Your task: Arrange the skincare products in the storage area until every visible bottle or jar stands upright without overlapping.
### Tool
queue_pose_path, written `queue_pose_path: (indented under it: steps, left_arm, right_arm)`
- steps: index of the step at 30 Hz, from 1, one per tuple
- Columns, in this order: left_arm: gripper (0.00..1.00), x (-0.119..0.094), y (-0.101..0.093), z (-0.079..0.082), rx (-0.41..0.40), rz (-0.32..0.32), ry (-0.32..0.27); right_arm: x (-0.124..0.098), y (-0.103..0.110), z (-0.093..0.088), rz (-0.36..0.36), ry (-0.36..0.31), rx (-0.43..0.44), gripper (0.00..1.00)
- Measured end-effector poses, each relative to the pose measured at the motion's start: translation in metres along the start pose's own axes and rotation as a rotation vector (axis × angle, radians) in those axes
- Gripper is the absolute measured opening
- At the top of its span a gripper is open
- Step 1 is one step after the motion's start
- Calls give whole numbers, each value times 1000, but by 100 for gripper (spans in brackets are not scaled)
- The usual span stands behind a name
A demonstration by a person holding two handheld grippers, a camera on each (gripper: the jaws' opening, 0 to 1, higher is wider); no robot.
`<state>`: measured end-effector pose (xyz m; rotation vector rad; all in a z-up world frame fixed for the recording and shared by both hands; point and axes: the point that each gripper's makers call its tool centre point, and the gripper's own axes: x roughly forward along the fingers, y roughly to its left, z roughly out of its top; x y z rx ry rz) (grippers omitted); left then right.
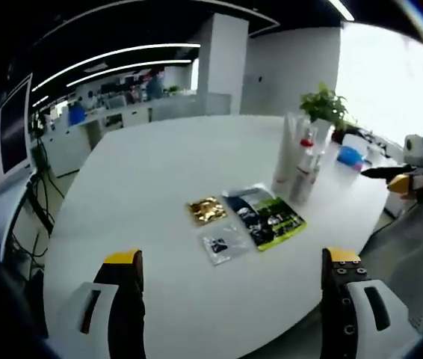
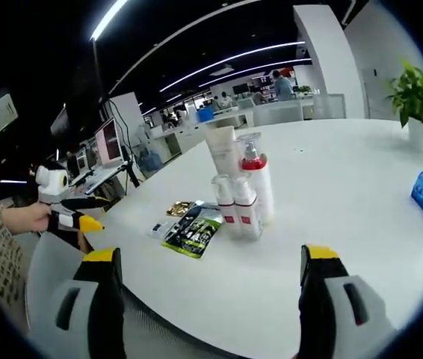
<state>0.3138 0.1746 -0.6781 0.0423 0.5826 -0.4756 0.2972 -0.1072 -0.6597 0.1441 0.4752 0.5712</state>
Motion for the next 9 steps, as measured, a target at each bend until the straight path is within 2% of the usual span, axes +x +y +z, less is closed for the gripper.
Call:
queue_pose_path:
  steps: [4, 9]
  left_arm:
    - [97, -1, 2, 1, -23, -1, -12]
    - [97, 1, 0, -1, -10, -3, 2]
  right_arm:
    - [0, 0, 0, -1, 3, -1, 100]
    - [0, 0, -1, -2, 6, -3, 100]
